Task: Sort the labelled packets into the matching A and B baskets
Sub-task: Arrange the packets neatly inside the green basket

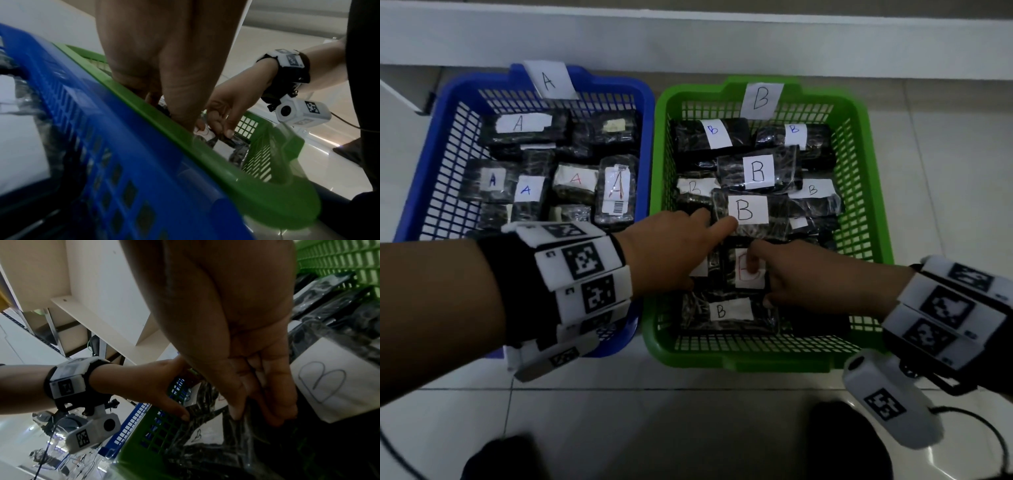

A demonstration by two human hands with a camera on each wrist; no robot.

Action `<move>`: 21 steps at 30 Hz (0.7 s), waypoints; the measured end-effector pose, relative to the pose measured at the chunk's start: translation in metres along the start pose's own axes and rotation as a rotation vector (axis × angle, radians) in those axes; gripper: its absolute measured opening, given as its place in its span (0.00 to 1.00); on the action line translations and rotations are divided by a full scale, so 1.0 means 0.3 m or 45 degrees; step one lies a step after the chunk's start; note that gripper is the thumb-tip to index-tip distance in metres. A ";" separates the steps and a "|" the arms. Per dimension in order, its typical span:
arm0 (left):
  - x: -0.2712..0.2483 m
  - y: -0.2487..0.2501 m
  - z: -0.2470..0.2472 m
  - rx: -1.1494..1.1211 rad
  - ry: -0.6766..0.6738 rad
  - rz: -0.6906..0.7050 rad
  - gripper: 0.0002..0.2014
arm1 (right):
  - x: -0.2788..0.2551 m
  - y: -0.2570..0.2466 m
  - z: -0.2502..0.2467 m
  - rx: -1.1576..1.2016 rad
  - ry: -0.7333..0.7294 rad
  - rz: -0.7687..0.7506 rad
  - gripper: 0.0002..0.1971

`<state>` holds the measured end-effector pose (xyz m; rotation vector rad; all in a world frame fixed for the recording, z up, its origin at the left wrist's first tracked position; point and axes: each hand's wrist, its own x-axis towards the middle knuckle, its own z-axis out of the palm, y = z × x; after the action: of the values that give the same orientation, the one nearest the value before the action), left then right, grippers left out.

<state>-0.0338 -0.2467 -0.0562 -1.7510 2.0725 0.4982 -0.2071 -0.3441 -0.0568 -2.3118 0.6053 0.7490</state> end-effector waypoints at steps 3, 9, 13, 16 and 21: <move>0.008 0.000 -0.005 0.008 -0.048 0.002 0.48 | 0.006 -0.004 -0.003 -0.050 -0.015 -0.038 0.19; 0.010 -0.004 -0.009 0.239 -0.061 0.051 0.49 | 0.008 0.006 0.018 -0.068 -0.003 -0.040 0.20; 0.032 -0.040 -0.093 0.024 -0.055 0.036 0.37 | 0.010 0.014 0.015 -0.072 -0.032 -0.049 0.23; 0.098 -0.130 -0.196 -0.151 0.325 -0.065 0.17 | 0.004 0.022 -0.006 -0.014 -0.054 -0.083 0.23; 0.234 -0.241 -0.248 -0.061 0.206 -0.291 0.25 | -0.003 0.036 -0.069 0.091 0.020 -0.123 0.17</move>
<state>0.0225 -0.3552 -0.0289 -2.0863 1.9427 0.3511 -0.2069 -0.3656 -0.0475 -2.2653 0.5147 0.6545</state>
